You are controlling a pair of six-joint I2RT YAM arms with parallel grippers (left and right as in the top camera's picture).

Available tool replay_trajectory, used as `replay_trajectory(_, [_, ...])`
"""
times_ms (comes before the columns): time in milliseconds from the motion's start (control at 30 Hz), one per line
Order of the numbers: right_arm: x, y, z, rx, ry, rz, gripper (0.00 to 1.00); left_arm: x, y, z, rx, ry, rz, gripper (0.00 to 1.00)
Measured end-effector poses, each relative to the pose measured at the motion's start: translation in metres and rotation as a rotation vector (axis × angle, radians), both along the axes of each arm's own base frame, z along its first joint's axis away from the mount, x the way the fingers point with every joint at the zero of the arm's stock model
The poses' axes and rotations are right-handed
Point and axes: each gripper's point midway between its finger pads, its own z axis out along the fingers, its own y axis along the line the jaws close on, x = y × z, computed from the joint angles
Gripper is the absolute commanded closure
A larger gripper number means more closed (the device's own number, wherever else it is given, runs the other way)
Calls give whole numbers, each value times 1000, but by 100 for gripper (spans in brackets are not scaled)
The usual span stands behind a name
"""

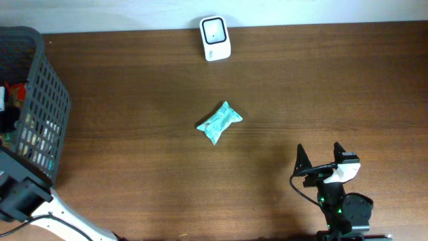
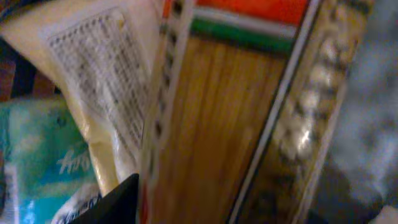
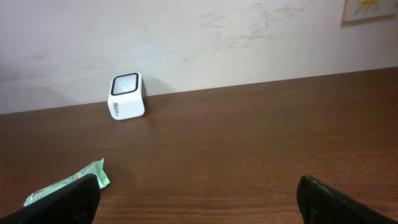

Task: Scan the item barcode
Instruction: 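Reach the left gripper into the basket and grasp the San Remo pasta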

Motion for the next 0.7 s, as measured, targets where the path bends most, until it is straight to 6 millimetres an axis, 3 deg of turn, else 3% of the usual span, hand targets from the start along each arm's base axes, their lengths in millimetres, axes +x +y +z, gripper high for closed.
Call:
replay_trajectory(200, [0,0,0,0,0,0,1,-24,-2,29,-17,12,41,25])
replay_trajectory(400, [0,0,0,0,0,0,1,-53,-1,28,-40,92,85,8])
replay_trajectory(567, [0,0,0,0,0,0,1,-72,7,16,-49,121,96,7])
replay_trajectory(700, [0,0,0,0,0,0,1,-70,11,14,-39,114,92,11])
